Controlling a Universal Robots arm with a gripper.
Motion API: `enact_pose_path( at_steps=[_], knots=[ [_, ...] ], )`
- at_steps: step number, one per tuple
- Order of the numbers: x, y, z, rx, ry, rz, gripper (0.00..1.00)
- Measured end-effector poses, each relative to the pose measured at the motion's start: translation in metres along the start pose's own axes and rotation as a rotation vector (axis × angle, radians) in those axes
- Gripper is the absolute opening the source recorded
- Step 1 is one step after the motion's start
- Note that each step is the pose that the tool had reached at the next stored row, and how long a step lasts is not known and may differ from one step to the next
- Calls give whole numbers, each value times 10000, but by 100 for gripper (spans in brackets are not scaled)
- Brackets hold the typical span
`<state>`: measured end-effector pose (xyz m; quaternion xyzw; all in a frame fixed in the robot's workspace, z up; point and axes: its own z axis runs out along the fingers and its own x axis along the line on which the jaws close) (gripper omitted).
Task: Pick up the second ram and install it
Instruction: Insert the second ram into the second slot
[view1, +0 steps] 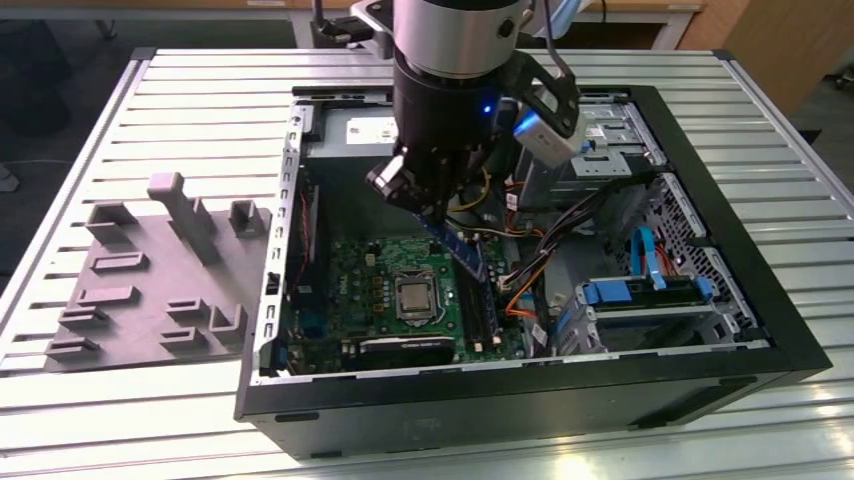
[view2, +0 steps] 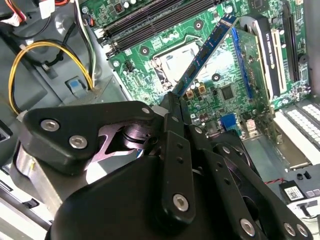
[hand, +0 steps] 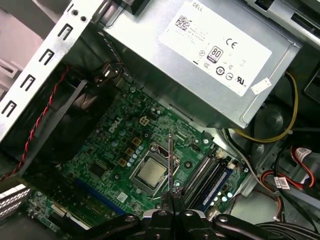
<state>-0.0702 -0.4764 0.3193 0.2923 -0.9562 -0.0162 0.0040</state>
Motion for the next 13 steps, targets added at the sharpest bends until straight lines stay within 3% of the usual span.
enact_pose_path(
  at_steps=[13],
  knots=[
    [0,0,1,14,-18,798,12]
  ],
)
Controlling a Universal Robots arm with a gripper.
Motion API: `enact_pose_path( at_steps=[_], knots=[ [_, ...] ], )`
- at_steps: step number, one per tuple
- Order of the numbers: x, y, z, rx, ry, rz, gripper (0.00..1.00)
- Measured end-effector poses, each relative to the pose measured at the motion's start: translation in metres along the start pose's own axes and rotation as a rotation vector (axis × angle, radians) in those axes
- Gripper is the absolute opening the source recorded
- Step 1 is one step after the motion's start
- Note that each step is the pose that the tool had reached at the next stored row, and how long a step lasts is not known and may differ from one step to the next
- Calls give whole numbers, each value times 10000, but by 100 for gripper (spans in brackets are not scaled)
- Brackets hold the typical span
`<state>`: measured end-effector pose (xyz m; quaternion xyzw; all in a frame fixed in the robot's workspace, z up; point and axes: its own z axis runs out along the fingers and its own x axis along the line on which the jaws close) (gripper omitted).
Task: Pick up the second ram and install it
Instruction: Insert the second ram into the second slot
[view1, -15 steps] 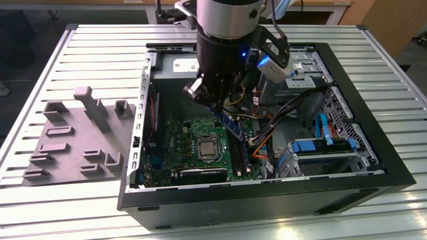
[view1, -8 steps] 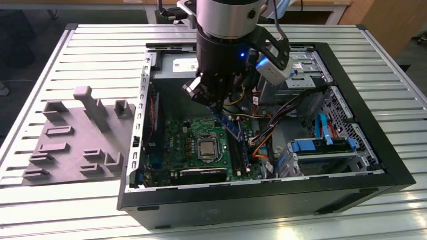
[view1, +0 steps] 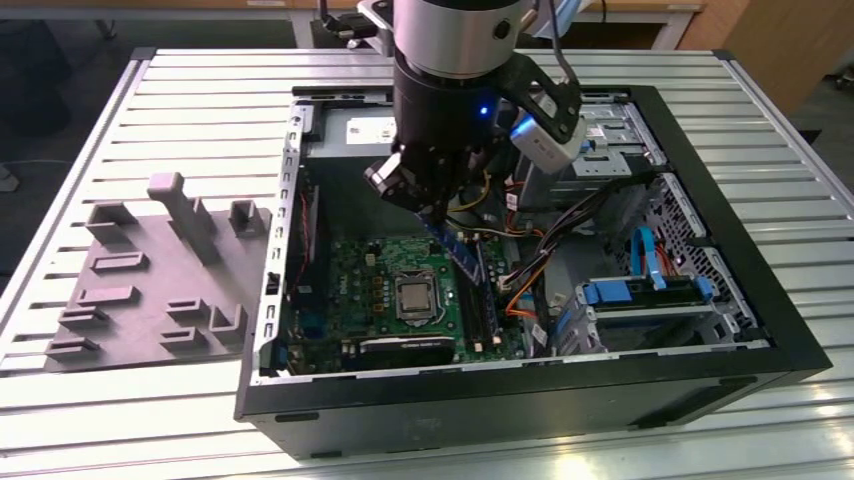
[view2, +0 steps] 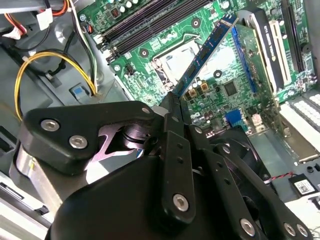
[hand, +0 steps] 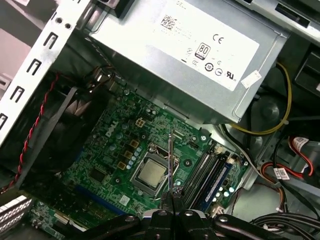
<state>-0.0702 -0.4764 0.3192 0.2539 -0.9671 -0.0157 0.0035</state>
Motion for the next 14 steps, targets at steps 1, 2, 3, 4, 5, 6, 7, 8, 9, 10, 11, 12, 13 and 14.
enact_pose_path(
  at_steps=[1,2,3,4,5,6,7,8,9,10,11,12,13,14],
  knots=[
    [0,0,0,1,-2,94,12],
    [0,0,0,1,-5,203,12],
    [0,0,1,1,-10,312,12],
    [0,0,1,1,-14,425,12],
    [0,0,1,1,-17,530,12],
    [0,0,2,1,-20,638,12],
    [0,0,2,1,-24,747,12],
    [0,0,2,1,-28,851,12],
    [0,0,2,1,-31,967,12],
    [0,0,3,2,-34,1071,12],
    [0,0,3,2,-38,1175,12],
    [0,0,3,2,-41,1282,12],
    [0,0,4,2,-44,1385,12],
    [0,0,4,2,-48,1485,12]
  ],
)
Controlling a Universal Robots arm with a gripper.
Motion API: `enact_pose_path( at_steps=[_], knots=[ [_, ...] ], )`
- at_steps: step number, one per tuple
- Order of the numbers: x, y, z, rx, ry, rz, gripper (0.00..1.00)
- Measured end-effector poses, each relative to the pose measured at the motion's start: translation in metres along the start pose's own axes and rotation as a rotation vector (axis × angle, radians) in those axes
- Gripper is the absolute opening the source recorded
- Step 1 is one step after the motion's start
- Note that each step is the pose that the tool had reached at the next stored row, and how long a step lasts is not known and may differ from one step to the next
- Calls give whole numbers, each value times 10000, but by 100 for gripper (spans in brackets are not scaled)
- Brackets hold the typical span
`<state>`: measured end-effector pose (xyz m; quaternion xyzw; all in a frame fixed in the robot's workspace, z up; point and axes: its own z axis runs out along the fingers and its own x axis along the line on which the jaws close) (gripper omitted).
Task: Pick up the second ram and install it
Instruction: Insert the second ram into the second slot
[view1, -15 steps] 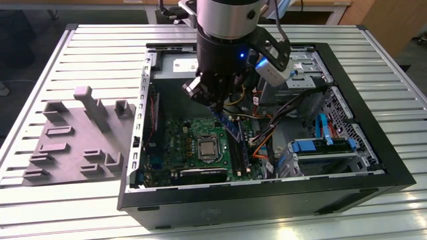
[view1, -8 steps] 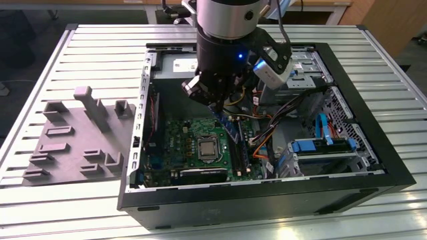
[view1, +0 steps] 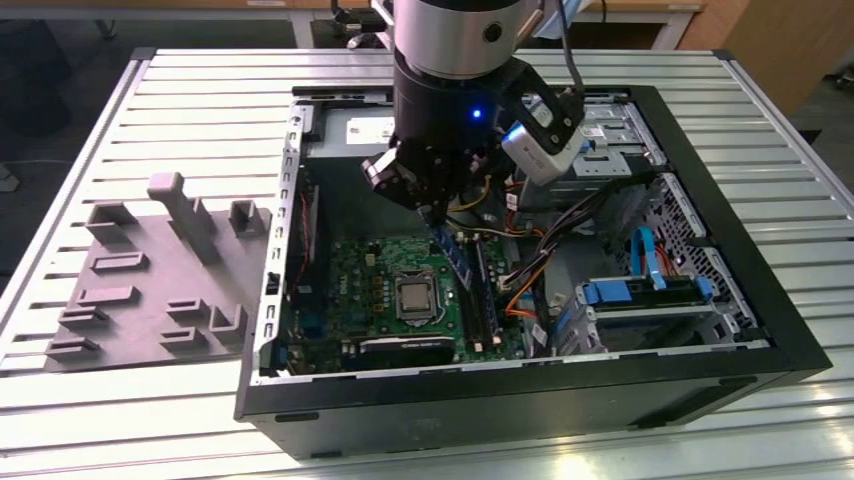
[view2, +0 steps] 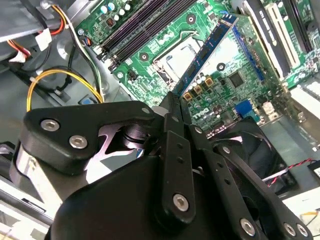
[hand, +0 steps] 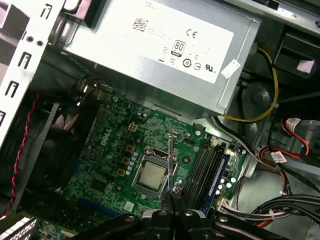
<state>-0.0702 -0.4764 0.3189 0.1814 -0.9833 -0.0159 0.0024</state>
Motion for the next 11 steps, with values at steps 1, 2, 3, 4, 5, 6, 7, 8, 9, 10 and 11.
enact_pose_path(
  at_steps=[1,2,3,4,5,6,7,8,9,10,11],
  knots=[
    [0,0,0,0,-3,109,12],
    [0,0,0,1,-6,213,12],
    [0,0,1,0,-10,322,12],
    [0,0,1,1,-13,426,12],
    [0,0,1,1,-17,530,12],
    [0,0,1,1,-20,633,12],
    [0,0,1,1,-24,749,12],
    [0,0,1,2,-27,853,12],
    [0,0,1,1,-31,956,12],
    [0,0,1,1,-34,1064,12],
    [0,0,2,1,-38,1173,12]
  ],
)
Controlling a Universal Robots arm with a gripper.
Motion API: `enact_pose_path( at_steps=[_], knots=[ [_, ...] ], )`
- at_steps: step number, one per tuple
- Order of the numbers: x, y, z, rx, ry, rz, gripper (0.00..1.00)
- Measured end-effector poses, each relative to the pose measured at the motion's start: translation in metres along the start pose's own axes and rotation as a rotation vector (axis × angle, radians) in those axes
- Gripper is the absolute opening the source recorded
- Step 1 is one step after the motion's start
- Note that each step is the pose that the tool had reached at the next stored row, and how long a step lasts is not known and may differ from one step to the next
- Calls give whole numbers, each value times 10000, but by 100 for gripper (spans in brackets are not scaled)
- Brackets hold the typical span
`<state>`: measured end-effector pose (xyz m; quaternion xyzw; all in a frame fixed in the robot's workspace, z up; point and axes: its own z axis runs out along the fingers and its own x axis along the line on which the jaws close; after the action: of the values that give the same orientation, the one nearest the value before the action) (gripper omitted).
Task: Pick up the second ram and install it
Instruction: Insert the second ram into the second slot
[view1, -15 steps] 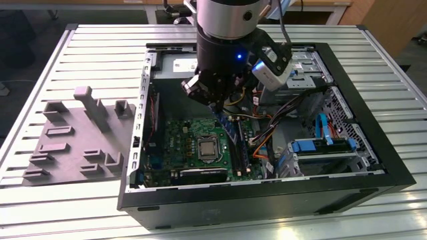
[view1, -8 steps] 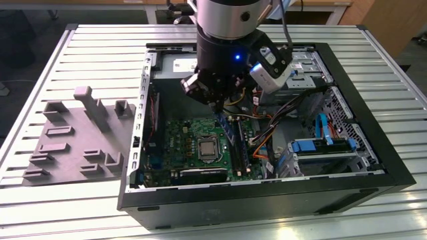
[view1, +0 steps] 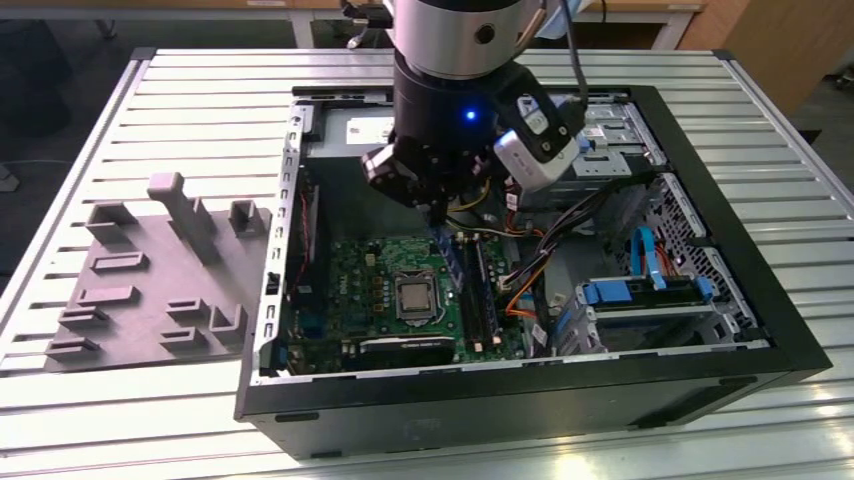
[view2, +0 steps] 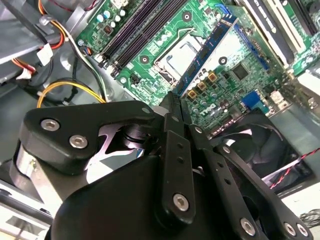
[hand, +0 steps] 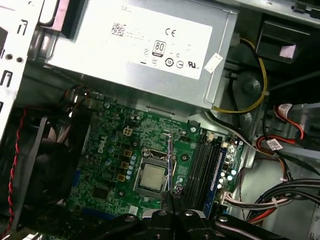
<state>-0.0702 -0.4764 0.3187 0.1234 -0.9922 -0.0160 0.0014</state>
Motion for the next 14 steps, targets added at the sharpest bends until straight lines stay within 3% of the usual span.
enact_pose_path(
  at_steps=[14],
  knots=[
    [0,0,0,9,-36,1193,12]
  ],
)
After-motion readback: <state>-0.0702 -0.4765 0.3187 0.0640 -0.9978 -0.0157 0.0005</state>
